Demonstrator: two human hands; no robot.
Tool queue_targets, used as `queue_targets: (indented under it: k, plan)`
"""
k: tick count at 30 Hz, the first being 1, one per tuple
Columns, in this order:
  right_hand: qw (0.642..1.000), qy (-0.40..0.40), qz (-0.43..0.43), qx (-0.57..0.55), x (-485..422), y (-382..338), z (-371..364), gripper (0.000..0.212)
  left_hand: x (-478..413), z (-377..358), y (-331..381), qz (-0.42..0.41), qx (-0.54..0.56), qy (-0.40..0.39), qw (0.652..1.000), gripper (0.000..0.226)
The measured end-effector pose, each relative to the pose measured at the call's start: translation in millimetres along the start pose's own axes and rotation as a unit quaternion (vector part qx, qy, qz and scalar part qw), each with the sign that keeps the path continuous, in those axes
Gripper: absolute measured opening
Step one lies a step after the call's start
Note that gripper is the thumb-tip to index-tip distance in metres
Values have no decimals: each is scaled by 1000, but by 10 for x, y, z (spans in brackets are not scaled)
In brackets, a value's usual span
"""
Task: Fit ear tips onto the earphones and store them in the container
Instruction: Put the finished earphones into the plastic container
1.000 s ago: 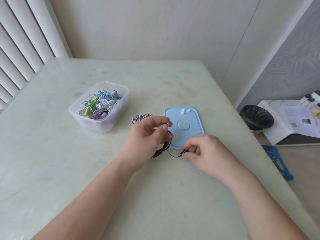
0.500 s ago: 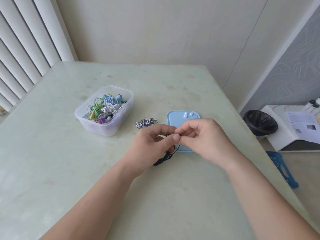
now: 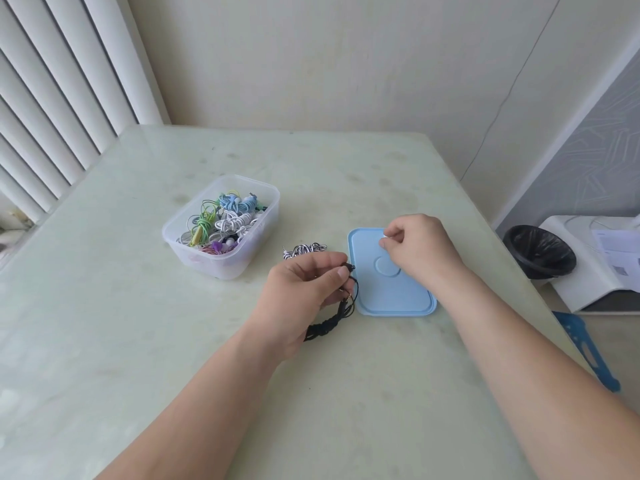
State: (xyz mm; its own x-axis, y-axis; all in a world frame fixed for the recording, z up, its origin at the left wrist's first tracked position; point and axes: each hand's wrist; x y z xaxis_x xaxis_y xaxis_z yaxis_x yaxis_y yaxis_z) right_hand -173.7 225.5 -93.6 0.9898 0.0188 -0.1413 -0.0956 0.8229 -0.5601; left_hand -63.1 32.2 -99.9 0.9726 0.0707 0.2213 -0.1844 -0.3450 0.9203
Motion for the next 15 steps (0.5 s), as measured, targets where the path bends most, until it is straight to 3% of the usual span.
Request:
queue_targets:
  k: [8, 11, 13, 15]
  plan:
    - [998, 22, 25, 59, -48, -6, -11, 11, -26, 19, -9, 4, 32, 10, 999, 18]
    - [986, 26, -13, -167, 170, -169, 79, 7, -35, 20, -8, -1, 38, 16, 999, 16]
    - [926, -25, -73, -369, 390, -328, 140, 2, -40, 16, -6, -5, 41, 20, 999, 13]
    - [863, -71, -106, -489, 578, -401, 136, 6, -32, 14, -8, -10, 41, 23, 999, 12]
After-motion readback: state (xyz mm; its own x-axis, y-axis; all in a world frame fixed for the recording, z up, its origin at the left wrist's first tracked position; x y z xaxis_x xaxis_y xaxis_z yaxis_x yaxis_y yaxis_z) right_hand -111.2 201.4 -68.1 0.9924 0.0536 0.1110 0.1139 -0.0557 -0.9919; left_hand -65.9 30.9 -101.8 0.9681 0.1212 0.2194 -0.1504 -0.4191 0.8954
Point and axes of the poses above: each hand's wrist, its own x-axis away from the middle knuckle, its own z-axis out of the back of the hand, y = z × x, and after that the axes turned 2 degrees about y, right-handed
